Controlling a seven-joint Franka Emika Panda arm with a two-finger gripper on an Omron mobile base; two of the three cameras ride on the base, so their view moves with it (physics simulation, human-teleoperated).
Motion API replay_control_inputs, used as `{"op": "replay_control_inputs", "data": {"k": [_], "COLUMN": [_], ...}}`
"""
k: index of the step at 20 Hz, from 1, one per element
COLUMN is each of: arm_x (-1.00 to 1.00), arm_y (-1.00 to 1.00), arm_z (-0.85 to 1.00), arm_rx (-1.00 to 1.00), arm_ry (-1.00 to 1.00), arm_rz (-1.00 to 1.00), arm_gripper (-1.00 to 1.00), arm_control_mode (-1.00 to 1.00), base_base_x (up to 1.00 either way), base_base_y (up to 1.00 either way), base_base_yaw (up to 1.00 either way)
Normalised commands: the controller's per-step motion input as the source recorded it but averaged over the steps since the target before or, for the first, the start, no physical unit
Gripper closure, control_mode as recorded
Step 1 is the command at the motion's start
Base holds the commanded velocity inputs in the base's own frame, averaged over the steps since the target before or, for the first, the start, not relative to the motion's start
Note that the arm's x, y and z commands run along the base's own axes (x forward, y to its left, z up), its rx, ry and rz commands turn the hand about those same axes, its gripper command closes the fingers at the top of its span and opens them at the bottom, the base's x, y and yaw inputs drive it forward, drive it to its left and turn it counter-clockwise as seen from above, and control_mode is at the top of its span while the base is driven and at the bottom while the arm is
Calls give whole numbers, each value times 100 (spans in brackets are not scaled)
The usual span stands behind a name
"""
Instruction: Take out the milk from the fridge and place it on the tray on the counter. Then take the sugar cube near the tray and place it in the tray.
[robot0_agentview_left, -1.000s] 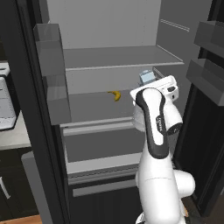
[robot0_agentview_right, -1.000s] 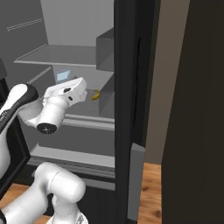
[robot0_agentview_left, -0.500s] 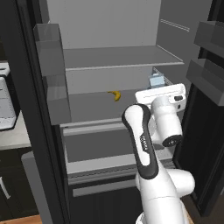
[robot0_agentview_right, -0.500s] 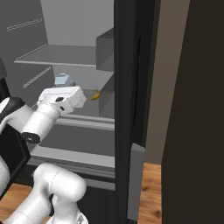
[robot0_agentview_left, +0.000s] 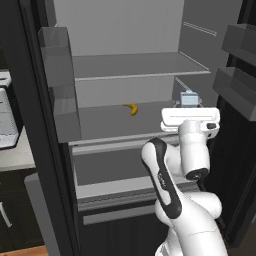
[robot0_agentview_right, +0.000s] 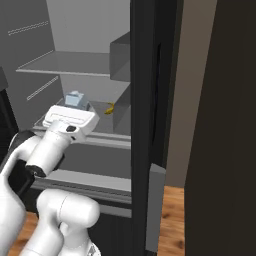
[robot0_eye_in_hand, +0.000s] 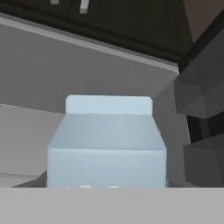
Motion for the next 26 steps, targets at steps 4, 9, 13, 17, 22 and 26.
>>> {"op": "replay_control_inputs", "data": {"k": [4, 9, 13, 17, 22, 26], "arm_x": [-2, -27, -27, -44, -48, -48], "arm_y": [3, 0, 0, 0, 11, 37], "arm_z": [55, 78, 70, 16, 11, 7], "arm_rx": [4, 2, 0, 4, 18, 4], "arm_ry": [11, 15, 16, 31, 32, 11], "arm_rz": [6, 5, 3, 0, 0, 0], "arm_gripper": [100, 100, 100, 100, 100, 100], "arm_control_mode": [-100, -100, -100, -100, -100, -100], "base_base_x": [0, 0, 0, 0, 0, 0], "base_base_y": [0, 0, 0, 0, 0, 0], "base_base_yaw": [0, 0, 0, 0, 0, 0]}}
